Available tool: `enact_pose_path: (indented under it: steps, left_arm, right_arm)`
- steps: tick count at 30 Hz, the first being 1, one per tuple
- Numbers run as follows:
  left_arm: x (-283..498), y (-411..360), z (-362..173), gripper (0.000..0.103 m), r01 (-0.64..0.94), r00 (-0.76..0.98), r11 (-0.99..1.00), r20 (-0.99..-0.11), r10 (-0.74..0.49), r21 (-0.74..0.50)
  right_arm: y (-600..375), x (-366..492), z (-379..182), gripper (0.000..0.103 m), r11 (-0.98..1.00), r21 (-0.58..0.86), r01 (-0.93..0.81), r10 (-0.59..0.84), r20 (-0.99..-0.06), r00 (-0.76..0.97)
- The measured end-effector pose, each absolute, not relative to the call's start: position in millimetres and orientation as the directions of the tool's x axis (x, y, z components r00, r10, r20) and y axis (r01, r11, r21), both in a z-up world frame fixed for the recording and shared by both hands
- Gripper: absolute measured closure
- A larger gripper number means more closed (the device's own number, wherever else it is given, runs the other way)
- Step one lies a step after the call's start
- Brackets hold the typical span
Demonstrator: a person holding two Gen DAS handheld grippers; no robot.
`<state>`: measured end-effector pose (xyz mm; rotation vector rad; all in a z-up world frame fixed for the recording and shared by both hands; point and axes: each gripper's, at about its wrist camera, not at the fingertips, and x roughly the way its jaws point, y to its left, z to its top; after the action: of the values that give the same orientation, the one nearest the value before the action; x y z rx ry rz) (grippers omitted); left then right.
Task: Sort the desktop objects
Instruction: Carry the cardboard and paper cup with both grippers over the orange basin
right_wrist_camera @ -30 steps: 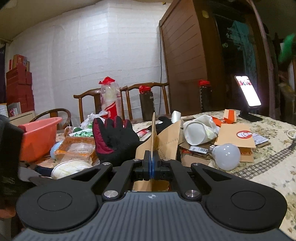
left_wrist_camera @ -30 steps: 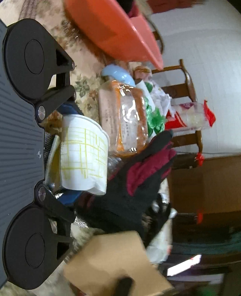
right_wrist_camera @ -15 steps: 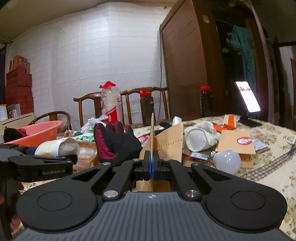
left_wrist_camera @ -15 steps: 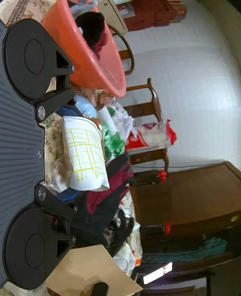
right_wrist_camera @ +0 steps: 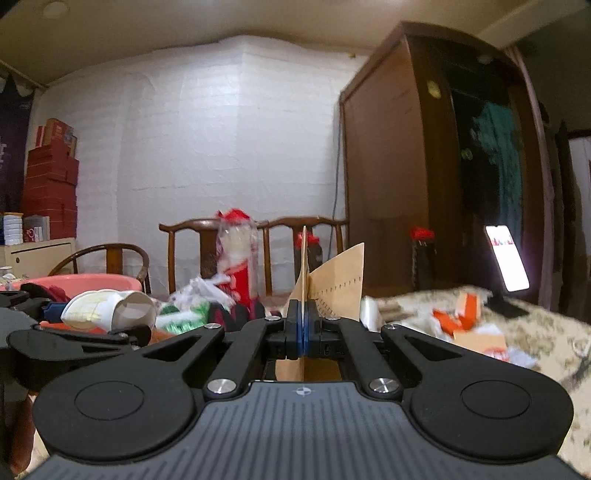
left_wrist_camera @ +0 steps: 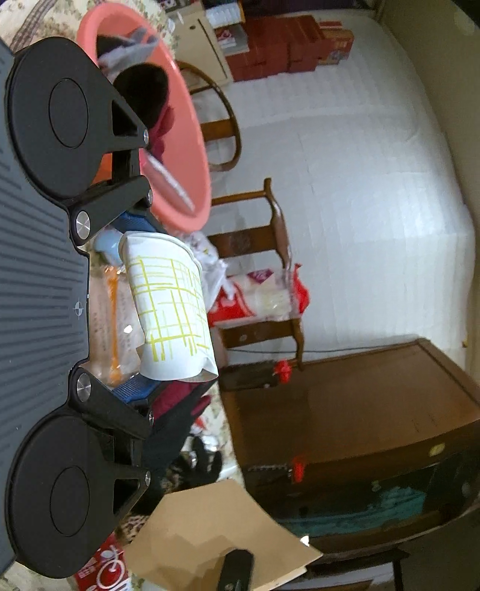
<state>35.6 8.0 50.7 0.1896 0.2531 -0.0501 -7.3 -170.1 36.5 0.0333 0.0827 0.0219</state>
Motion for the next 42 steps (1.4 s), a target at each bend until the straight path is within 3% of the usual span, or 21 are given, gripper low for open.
enact_pose_path:
  steps: [10,20,30,42]
  left_arm:
    - [28,50,97,0.028,-0.033,0.986,0.985,-0.156,0.06,0.17]
    - [35,142,137,0.028,-0.242,0.962,0.956,-0.088,0.259,0.165]
    - [78,235,139,0.028,-0.379,0.901,0.913,-0.166,0.401,0.149]
    - [121,259,96,0.027,-0.364,0.875,0.915,-0.275,0.4,0.174]
  right_arm:
    - [-119,11,90,0.102,0.992,-0.037,-0.117,0.117,0.01,0.993]
    - [-22,53,132,0.102,0.945,-0.051,-0.322,0.323,0.017,0.946]
    - [89,121,142,0.102,0.869,-0.029,-0.494,0.491,-0.075,0.868]
    - [143,171,107,0.101,0.861,-0.044,-0.506,0.48,-0.256,0.839]
